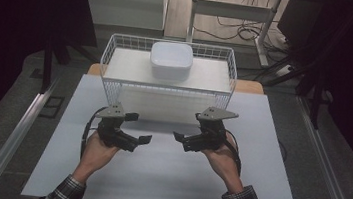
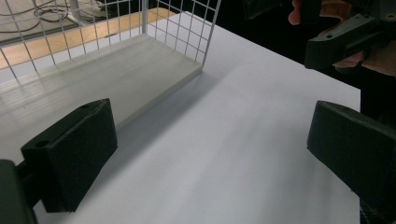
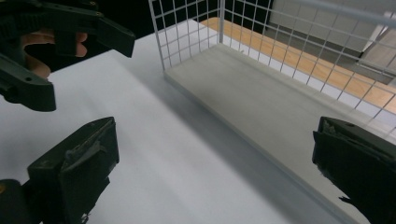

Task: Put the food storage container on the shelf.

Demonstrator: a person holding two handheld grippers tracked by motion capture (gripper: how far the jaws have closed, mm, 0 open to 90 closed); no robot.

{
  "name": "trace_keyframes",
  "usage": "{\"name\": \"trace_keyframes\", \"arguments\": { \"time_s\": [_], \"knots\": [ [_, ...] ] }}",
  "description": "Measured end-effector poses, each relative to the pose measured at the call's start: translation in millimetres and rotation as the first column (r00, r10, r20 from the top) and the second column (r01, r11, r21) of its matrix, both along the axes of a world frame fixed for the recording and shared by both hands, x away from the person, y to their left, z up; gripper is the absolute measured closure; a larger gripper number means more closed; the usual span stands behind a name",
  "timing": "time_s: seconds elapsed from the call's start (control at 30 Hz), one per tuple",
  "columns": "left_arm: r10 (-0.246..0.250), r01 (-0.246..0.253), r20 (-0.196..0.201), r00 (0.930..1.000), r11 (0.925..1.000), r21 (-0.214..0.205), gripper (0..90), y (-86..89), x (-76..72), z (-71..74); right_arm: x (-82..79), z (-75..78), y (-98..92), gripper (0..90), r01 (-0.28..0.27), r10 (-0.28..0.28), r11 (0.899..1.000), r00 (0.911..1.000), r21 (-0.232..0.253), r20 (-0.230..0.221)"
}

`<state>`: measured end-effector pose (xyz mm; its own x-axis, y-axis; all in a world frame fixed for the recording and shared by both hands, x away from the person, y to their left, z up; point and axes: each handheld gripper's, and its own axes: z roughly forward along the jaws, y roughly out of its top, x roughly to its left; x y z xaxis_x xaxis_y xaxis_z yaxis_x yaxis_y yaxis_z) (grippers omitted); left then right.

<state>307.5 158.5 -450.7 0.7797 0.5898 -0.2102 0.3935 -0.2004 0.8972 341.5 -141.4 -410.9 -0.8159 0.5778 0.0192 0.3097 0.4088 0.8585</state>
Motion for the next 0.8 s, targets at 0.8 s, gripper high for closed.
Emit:
{"name": "trace_keyframes", "arguments": {
  "time_s": [0.8],
  "knots": [
    [0.042, -0.041, -0.007, 0.9991, 0.9958, 0.081, 2.7, 7.2, -31.6, -35.5, -26.6, -28.4, -26.4, 0.0, 0.03, -0.029, 0.999, 0.9993, 0.013, -0.023]
  ]
}}
